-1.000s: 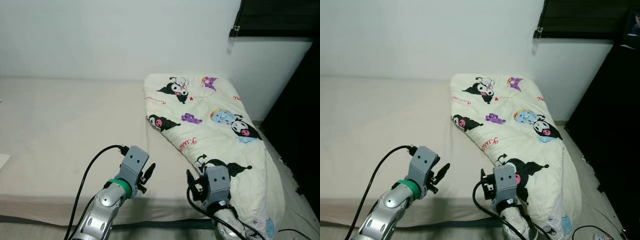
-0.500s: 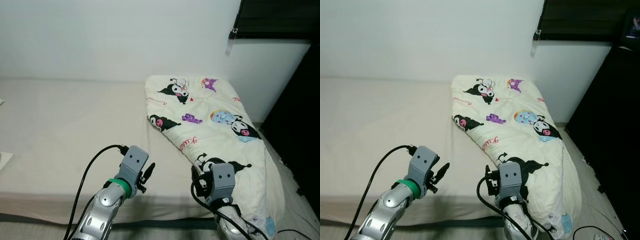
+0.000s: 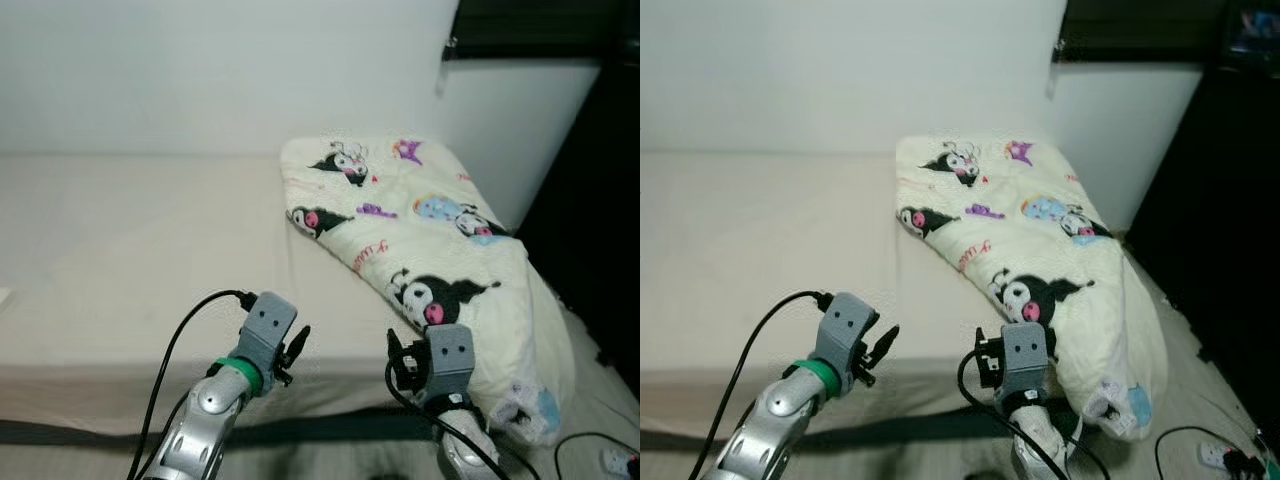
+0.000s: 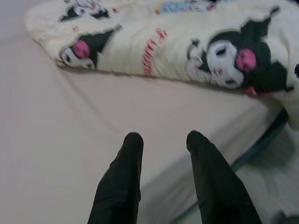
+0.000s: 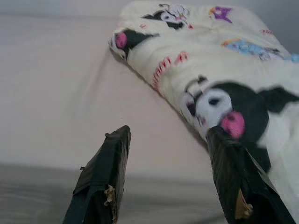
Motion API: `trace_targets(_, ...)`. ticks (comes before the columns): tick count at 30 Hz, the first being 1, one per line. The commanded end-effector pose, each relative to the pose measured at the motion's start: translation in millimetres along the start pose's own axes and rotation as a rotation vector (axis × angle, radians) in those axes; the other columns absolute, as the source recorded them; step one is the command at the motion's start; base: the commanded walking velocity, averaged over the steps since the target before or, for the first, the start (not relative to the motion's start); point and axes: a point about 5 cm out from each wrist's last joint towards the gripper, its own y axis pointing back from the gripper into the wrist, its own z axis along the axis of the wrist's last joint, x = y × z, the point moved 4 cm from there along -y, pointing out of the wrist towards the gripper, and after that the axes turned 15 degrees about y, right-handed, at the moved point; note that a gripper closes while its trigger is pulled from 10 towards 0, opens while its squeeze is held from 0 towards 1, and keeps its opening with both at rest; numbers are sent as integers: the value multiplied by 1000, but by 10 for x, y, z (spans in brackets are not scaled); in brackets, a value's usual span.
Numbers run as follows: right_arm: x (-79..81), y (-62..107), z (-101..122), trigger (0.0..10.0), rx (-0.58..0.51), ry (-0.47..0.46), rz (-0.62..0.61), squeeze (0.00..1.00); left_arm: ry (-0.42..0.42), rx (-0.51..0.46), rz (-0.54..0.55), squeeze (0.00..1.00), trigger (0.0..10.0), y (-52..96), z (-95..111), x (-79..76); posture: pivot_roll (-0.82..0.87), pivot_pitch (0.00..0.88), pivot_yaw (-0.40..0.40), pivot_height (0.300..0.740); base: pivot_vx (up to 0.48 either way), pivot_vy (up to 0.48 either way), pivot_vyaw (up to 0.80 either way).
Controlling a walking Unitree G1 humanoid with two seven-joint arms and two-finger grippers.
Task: Clean up the room
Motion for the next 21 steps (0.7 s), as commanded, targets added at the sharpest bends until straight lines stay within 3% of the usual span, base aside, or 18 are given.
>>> trace_targets(1, 5, 21, -48, 10000, 19, 2, 1, 0, 2, 17, 2, 0, 10000, 12, -45, 11, -158, 27, 74, 605, 0, 0, 0)
trace_targets(11, -88, 14, -21, 10000, 7, 40, -19, 0, 4, 21, 3, 0, 10000, 18, -54, 10, -158, 39, 77, 575, 0, 0, 0)
trace_targets(17, -622, -96, 155, 10000, -48, 77, -165, 0, 3, 24, 1, 0, 10000, 31, -58, 11, -153, 51, 81, 560, 0, 0, 0)
trace_targets(18, -622, -96, 155, 10000, -48, 77, -165, 0, 3, 24, 1, 0, 10000, 31, -58, 11, -153, 51, 81, 560, 0, 0, 0)
trace_targets(21, -870, -146, 219, 10000, -66, 74, -221, 0, 1, 24, 2, 0, 10000, 31, -55, 7, -144, 60, 75, 560, 0, 0, 0)
